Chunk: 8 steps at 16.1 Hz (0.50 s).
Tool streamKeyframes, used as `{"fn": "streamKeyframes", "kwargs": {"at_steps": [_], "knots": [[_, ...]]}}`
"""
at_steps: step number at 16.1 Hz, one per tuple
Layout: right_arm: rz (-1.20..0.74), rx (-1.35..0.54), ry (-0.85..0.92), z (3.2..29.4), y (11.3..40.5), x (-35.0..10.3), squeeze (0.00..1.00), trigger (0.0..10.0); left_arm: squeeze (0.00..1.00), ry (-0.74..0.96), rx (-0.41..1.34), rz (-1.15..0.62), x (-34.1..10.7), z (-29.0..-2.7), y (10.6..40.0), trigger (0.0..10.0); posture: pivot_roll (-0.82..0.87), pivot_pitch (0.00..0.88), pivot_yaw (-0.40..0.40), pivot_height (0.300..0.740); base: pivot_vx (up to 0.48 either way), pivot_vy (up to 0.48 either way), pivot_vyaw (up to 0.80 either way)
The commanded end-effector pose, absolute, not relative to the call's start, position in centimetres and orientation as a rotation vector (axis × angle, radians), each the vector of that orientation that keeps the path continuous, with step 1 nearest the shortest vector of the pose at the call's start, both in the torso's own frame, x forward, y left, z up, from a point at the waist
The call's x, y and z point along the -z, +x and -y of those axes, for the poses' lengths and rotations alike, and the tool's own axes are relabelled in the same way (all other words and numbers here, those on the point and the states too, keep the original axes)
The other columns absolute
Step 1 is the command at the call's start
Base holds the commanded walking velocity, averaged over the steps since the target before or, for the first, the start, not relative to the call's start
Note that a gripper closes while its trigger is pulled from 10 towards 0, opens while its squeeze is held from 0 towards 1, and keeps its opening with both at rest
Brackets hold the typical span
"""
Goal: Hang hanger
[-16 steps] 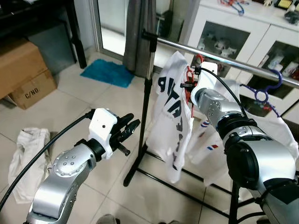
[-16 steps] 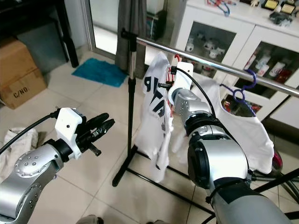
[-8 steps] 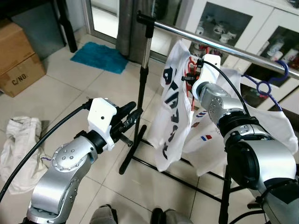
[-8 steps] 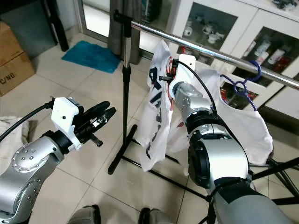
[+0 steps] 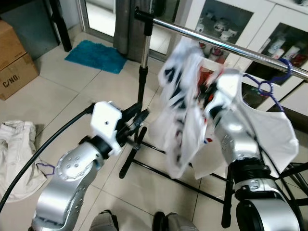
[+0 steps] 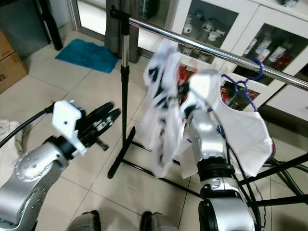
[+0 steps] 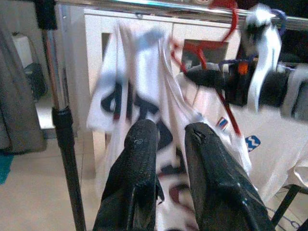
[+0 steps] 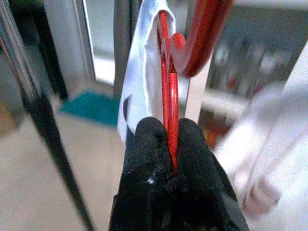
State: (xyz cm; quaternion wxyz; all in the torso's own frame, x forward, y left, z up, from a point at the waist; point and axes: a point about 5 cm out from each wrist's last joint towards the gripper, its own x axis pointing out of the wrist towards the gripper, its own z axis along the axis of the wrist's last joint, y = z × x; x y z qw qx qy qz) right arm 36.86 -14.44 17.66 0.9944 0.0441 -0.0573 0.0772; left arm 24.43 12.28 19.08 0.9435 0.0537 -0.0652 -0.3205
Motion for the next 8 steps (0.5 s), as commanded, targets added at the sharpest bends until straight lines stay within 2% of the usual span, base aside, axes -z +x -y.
{"fn": "streamKeyframes", "kwargs": {"at_steps": [1, 5, 8], "knots": [[0.159, -0.134, 0.092, 15.0, 36.7, -18.6, 0.0, 10.0, 0.0, 0.125, 0.671, 0.129, -19.0, -12.0, 24.2, 10.0, 0.1, 0.17, -0.144, 0.74, 0.0, 0.0, 0.0], [0.211, -0.143, 0.053, 14.8, 36.3, -20.8, 0.0, 10.0, 0.0, 0.144, 0.676, 0.122, -18.8, -12.0, 24.4, 10.0, 0.1, 0.159, -0.136, 0.74, 0.0, 0.0, 0.0], [0.146, -0.141, 0.032, 14.6, 37.1, -21.5, 0.0, 10.0, 0.0, 0.156, 0.68, 0.115, -18.8, -12.0, 24.6, 10.0, 0.1, 0.163, -0.133, 0.74, 0.0, 0.0, 0.0]]}}
